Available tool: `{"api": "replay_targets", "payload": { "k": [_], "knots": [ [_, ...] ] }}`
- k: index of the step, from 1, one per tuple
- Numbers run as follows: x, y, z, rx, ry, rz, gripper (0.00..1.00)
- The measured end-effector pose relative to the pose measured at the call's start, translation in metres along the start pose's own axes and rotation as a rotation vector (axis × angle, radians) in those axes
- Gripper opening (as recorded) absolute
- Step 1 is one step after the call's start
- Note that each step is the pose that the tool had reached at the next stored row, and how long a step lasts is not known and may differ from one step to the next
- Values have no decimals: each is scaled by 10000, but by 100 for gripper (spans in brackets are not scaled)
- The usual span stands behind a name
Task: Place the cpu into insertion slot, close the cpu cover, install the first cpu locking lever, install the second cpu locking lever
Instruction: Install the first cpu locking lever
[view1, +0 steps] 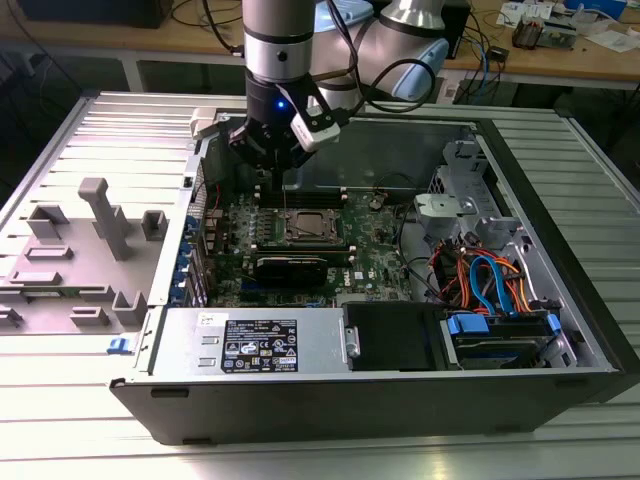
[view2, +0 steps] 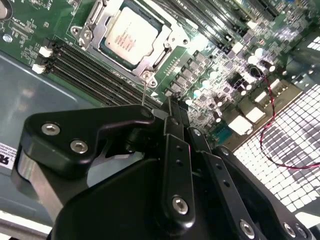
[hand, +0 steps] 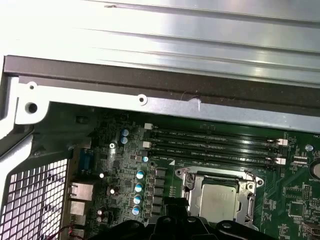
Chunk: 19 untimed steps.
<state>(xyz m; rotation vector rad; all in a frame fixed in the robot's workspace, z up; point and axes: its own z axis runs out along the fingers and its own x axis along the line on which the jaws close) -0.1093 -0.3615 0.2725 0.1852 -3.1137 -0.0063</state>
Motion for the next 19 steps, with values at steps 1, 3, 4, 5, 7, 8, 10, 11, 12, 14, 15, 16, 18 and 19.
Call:
{"api": "replay_targets", "payload": {
  "k": [1, 3, 4, 5, 7, 8, 10, 11, 12, 14, 15, 16, 18, 19],
  "knots": [
    [-1, 6, 5, -4, -5, 0, 11],
    [-2, 12, 14, -57, -22, -3, 11],
    [-2, 14, 20, -79, -30, -2, 11],
    [-2, 17, 24, -86, -40, -1, 11],
    [-2, 42, 34, -80, -135, 81, 11],
    [-1, 56, 38, -76, -180, 130, 11],
    [9, 63, 43, -132, -196, 134, 11],
    [18, 66, 50, -207, -205, 131, 11],
    [18, 70, 58, -262, -211, 129, 11],
    [5, 127, 70, -290, -225, 130, 11],
    [-39, 130, 69, -287, -247, 129, 11],
    [-93, 123, 68, -280, -249, 130, 11],
    [-113, 121, 68, -223, -242, 129, 11],
    [-131, 119, 67, -173, -236, 130, 11]
  ]
}}
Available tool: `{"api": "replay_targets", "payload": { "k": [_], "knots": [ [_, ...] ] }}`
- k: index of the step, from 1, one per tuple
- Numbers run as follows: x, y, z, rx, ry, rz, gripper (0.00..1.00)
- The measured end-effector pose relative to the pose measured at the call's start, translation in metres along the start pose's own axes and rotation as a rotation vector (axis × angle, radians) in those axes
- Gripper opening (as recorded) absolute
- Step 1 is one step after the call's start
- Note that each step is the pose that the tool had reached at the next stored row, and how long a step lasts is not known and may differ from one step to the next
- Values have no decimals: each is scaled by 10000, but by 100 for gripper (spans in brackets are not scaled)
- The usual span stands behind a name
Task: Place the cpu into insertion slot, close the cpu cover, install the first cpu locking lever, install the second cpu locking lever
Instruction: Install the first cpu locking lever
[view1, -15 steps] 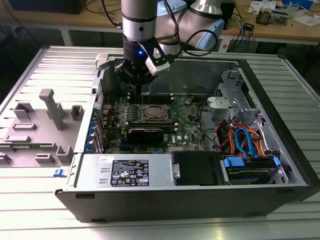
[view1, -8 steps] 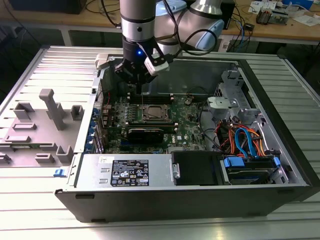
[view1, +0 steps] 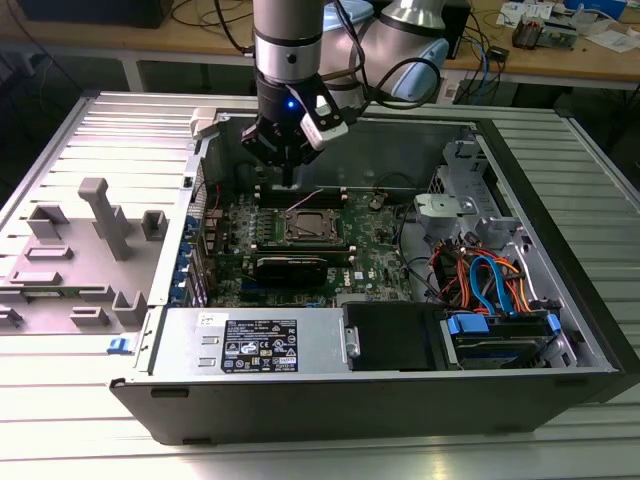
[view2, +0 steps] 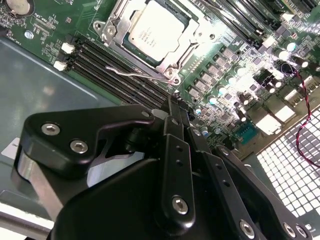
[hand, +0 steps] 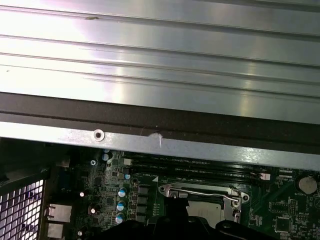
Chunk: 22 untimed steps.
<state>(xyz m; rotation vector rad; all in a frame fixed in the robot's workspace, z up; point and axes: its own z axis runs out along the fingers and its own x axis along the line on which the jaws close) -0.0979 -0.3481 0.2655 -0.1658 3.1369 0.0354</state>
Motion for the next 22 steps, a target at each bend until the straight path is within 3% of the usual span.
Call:
{"api": "replay_targets", "payload": {
  "k": [11, 16, 22],
  "knots": [
    [-9, -1, 0, 15, 1, -1, 11],
    [-94, -10, 17, 19, -1, 92, 11],
    [-131, -15, 64, 24, -44, 285, 11]
  ]
}}
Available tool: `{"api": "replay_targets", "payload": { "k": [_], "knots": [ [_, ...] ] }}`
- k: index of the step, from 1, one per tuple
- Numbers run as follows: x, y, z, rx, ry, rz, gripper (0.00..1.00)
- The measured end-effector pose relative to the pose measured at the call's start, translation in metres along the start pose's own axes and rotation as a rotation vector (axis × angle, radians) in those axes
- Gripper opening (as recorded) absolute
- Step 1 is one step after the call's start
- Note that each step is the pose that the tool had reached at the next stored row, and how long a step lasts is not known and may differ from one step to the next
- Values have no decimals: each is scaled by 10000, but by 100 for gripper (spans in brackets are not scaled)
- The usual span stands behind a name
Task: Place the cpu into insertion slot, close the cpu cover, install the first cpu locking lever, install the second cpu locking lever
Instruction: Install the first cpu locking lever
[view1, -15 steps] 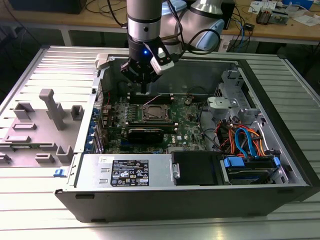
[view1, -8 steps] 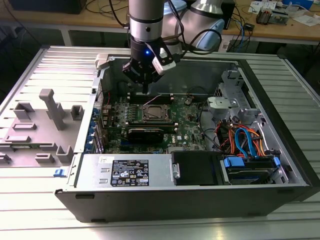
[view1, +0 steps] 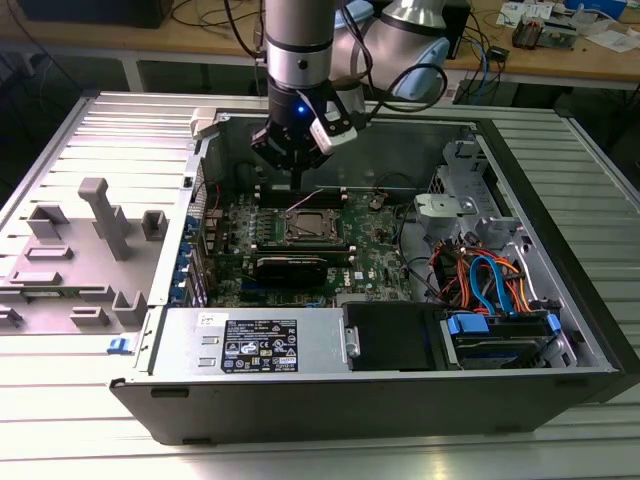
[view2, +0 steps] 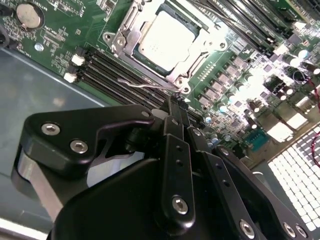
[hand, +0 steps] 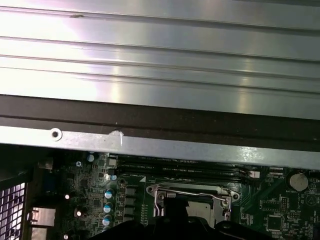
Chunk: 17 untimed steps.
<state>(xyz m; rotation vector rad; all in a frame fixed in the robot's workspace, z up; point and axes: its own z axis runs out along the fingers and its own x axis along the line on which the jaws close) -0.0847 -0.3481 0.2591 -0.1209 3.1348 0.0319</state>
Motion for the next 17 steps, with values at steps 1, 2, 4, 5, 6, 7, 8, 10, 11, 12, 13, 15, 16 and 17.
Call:
{"api": "replay_targets", "payload": {
  "k": [1, 2, 4, 5, 6, 7, 8, 10, 11, 12, 13, 15, 16, 17],
  "knots": [
    [-12, -1, 7, 1, -2, 69, 11],
    [-20, 1, 18, 0, -4, 97, 11],
    [-41, 10, 34, 7, -4, 101, 11],
    [-48, 19, 43, 14, -3, 102, 11],
    [-54, 31, 53, 22, -2, 104, 11],
    [-58, 36, 66, 25, -5, 102, 11],
    [-65, 40, 84, 27, -7, 98, 11],
    [-80, 40, 117, 29, -8, 102, 11],
    [-87, 39, 128, 28, -9, 105, 11],
    [-91, 39, 141, 28, -11, 115, 11],
    [-98, 38, 153, 29, -13, 129, 11],
    [-108, 36, 167, 39, -25, 186, 11],
    [-114, 36, 176, 40, -33, 312, 11],
    [-118, 35, 182, 44, -33, 392, 11]
  ]
}}
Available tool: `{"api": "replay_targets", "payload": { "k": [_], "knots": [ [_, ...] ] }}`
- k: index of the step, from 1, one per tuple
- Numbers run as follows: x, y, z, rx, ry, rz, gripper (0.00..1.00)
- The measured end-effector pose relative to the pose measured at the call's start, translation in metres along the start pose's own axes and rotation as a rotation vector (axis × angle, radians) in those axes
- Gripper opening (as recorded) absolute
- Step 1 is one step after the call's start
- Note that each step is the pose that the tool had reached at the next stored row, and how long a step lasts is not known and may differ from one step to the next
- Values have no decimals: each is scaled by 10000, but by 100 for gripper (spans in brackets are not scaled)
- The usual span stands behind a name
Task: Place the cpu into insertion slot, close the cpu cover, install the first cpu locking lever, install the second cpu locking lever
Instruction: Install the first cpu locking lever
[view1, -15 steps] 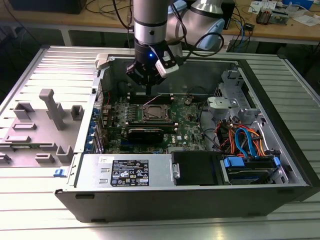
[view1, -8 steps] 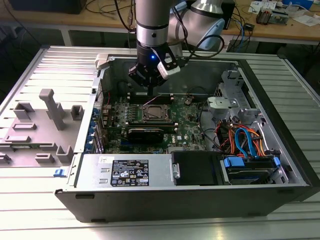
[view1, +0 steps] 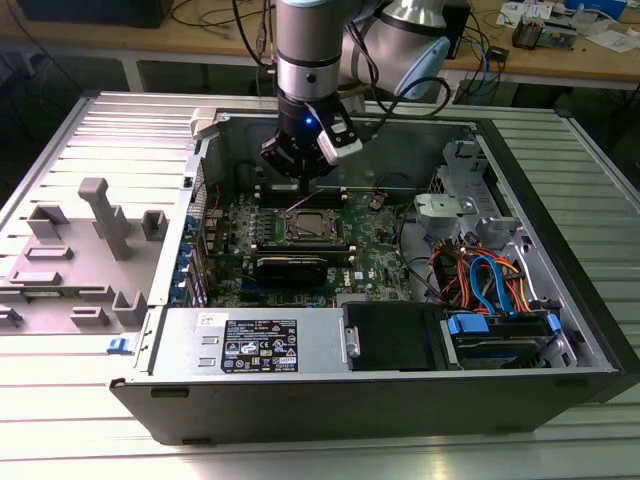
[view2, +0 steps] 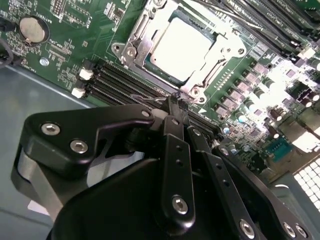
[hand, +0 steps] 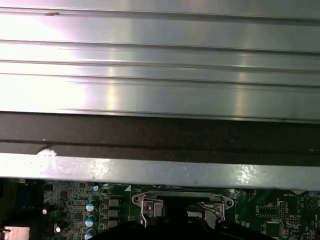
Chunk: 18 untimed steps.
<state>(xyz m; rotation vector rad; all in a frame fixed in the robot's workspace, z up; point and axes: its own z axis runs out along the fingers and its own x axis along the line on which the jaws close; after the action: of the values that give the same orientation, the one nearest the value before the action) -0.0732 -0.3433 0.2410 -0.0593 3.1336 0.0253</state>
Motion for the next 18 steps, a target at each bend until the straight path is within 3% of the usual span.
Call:
{"api": "replay_targets", "payload": {
  "k": [18],
  "knots": [
    [-138, 30, 113, -2, 0, 3, 11]
  ]
}}
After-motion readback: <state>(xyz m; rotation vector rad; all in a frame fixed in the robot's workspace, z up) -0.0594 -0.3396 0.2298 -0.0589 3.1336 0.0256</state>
